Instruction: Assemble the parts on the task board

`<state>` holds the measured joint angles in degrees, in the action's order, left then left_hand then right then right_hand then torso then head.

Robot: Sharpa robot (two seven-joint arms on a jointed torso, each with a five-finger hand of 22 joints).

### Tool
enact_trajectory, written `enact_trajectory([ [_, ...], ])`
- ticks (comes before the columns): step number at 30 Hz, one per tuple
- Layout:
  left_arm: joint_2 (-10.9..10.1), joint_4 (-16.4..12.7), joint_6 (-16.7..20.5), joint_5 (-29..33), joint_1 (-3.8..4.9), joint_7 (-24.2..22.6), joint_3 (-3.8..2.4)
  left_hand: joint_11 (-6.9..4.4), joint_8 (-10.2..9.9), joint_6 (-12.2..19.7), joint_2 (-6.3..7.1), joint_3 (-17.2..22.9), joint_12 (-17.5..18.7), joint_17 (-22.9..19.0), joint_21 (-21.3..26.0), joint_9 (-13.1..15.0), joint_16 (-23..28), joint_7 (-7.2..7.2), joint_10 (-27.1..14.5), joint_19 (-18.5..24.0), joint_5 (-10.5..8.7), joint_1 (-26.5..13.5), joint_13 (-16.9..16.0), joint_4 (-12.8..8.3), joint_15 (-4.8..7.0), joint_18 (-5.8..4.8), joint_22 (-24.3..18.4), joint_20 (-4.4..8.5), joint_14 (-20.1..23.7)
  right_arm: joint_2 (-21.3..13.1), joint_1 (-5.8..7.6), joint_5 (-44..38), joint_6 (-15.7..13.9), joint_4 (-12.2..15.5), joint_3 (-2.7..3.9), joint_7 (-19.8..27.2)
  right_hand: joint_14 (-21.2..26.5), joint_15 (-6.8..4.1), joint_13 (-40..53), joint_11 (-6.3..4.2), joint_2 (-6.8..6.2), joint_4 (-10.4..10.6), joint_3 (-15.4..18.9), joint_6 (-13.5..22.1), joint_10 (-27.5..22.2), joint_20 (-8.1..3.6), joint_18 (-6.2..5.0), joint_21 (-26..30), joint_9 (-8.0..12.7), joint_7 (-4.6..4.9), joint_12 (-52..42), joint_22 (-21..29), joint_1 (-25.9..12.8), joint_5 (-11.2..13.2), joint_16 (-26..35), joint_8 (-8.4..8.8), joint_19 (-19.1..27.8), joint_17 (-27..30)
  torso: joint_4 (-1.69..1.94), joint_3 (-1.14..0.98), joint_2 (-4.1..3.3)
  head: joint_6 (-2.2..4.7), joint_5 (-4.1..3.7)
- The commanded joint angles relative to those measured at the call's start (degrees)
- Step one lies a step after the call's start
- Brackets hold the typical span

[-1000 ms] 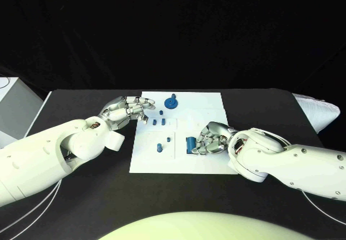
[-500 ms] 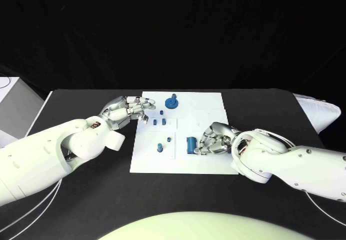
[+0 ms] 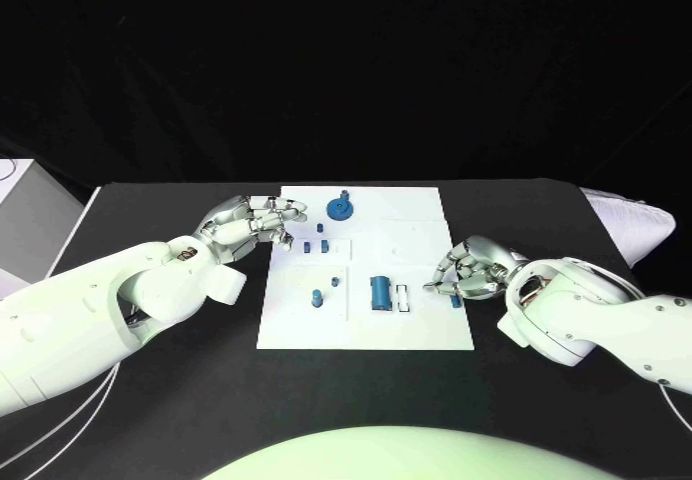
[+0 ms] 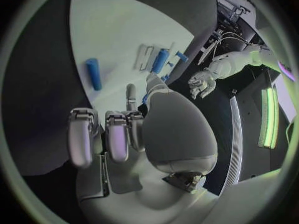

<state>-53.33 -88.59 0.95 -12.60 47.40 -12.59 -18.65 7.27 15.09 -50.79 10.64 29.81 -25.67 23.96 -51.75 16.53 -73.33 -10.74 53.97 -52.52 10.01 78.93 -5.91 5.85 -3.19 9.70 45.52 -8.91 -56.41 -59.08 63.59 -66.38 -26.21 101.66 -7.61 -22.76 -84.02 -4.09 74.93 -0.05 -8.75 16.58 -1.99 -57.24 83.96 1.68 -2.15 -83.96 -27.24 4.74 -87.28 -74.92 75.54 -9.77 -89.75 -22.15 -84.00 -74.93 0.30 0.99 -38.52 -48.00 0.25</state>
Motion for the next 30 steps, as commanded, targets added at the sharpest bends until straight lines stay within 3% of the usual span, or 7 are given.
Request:
enact_trajectory([
  [1,0.07,-0.15,-0.75,0.15,-0.03,-0.53,-0.04,0.16,-0.26,-0.21,-0.07,0.02,0.37,0.07,0.27,-0.07,0.21,-0.07,0.1,-0.29,0.1,-0.55,-0.08,0.32,-0.36,0.83,-0.09,-0.27,0.2,-1.22,0.18,1.3,-0.77,-0.9,-0.01,1.64,-5.98,0.55,13.83,0.35,-0.06,0.04,-0.33,0.52,4.99,0.59,0.93,0.03,0.11,0.03,-0.26,-12.74,0.53,-0.04,-0.25,0.43,-4.26,-15.07,-0.08,0.02,0.0,0.09,-0.36],
  [5,0.12,-0.13,-0.77,0.18,-0.04,-0.65,-0.04,0.16,-0.27,-0.2,-0.02,-0.02,0.37,0.07,0.28,-0.08,0.22,-0.06,0.1,-0.29,0.09,-0.61,-0.08,0.35,-0.36,0.83,-0.1,-0.27,0.2,-2.85,0.19,-1.61,0.08,-1.18,-0.01,0.99,-5.98,0.7,13.77,0.5,-0.28,0.1,-0.2,0.65,4.94,0.73,0.97,-0.18,0.27,0.2,-0.13,-12.83,0.42,0.21,-0.25,0.79,-4.32,-15.07,-0.26,-0.13,0.08,0.12,-0.39],
  [13,0.22,-0.04,-0.86,0.2,-0.14,-0.72,-0.04,0.16,-0.27,-0.2,-0.02,-0.02,0.37,0.07,0.28,-0.08,0.22,-0.06,0.1,-0.29,0.09,-0.61,-0.08,0.35,-0.36,0.83,-0.1,-0.27,0.2,-3.98,-0.38,-6.56,-0.45,-0.7,-0.02,-2.54,-5.98,0.84,13.68,0.59,-0.41,0.2,0.04,0.31,4.86,0.9,0.96,-0.14,0.36,0.24,0.05,-12.83,-0.11,0.33,-0.25,1.0,-4.31,-15.07,-0.35,-0.05,0.32,-0.01,-0.94],
  [30,-0.07,-0.17,-0.95,0.21,-0.46,-0.64,-0.04,0.15,-0.29,-0.19,-0.03,-0.04,0.36,0.07,0.31,-0.09,0.22,-0.05,0.12,-0.29,0.09,-0.66,-0.09,0.41,-0.37,0.83,-0.11,-0.27,0.2,-2.51,-2.57,-10.93,3.08,-0.33,-0.07,-7.33,-5.98,0.4,13.38,-0.05,-1.16,0.36,2.04,-2.44,4.59,0.79,0.91,0.04,0.01,-0.6,0.69,-12.84,-4.83,-0.48,-0.25,0.46,-4.3,-15.07,-0.22,0.06,0.3,-0.12,-0.99],
])
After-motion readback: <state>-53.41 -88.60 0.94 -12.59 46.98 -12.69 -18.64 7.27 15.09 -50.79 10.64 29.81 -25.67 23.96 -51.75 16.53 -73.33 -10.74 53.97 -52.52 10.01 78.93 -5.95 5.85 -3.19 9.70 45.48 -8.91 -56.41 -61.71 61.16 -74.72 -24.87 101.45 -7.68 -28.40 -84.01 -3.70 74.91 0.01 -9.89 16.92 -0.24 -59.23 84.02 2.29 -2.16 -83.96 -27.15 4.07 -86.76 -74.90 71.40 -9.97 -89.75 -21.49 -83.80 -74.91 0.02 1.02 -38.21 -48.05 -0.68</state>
